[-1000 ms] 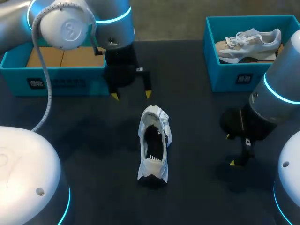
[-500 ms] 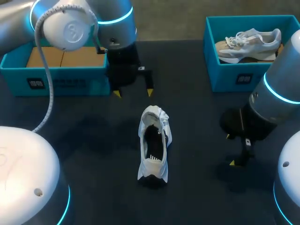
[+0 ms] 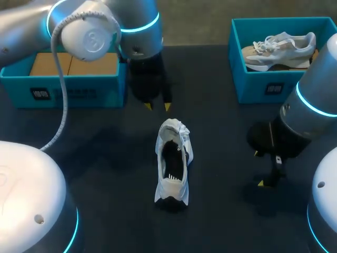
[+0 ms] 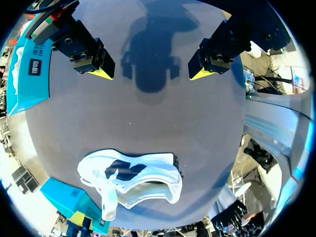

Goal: Take the shoe out of the shoebox, open the shoe tongue, remove and reinsert the insole, then place the shoe into the shoebox

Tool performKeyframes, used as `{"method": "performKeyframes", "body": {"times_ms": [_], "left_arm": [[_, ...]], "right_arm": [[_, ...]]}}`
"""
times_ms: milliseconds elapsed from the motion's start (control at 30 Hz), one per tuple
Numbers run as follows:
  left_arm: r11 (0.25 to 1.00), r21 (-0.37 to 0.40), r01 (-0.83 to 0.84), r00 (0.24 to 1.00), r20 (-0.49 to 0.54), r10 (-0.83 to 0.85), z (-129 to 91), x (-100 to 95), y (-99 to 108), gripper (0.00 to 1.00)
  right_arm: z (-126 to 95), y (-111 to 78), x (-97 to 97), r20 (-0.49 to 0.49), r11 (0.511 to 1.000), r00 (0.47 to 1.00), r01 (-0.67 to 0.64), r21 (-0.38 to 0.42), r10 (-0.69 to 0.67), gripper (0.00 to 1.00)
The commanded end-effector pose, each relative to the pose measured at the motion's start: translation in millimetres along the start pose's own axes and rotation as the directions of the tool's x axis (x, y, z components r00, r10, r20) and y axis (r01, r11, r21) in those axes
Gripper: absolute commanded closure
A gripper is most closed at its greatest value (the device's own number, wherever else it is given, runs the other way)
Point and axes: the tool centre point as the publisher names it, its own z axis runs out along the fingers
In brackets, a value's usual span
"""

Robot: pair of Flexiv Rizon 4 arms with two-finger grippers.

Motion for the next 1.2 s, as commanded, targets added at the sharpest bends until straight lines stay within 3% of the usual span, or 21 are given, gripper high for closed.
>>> {"method": "performKeyframes", "body": {"times_ms": [33,433,700,833,967,1200], "left_arm": [[1.000,-0.007,-0.007,1.000,-0.001,0.007,6.6,-8.6,-5.4,0.60],[1.000,0.013,0.001,0.999,0.034,-0.002,29.7,-17.5,-17.8,0.59],[1.000,0.027,-0.013,0.999,0.050,0.012,32.3,-33.3,-27.8,0.69],[0.999,0.038,-0.014,0.998,0.057,0.012,33.9,-32.8,-31.3,0.70],[0.998,0.057,0.006,0.997,0.072,-0.010,35.5,-27.4,-38.2,0.78],[0.998,0.065,0.002,0.998,0.061,-0.006,44.1,-22.1,-56.2,0.78]], "right_arm": [[0.0,-0.6,1.7,0.003,1.000,1.000,0.000,-0.001,0.000,0.00],[0.0,-0.6,1.7,0.003,1.000,1.000,0.000,-0.001,0.000,0.00],[0.0,-0.6,1.7,0.003,1.000,1.000,0.000,-0.001,0.000,0.00],[0.0,-0.6,1.7,0.003,1.000,1.000,0.000,-0.001,0.000,0.00],[0.0,-0.6,1.7,0.003,1.000,1.000,0.000,-0.001,0.000,0.00],[0.0,-0.6,1.7,0.003,1.000,1.000,0.000,-0.001,0.000,0.00]]}}
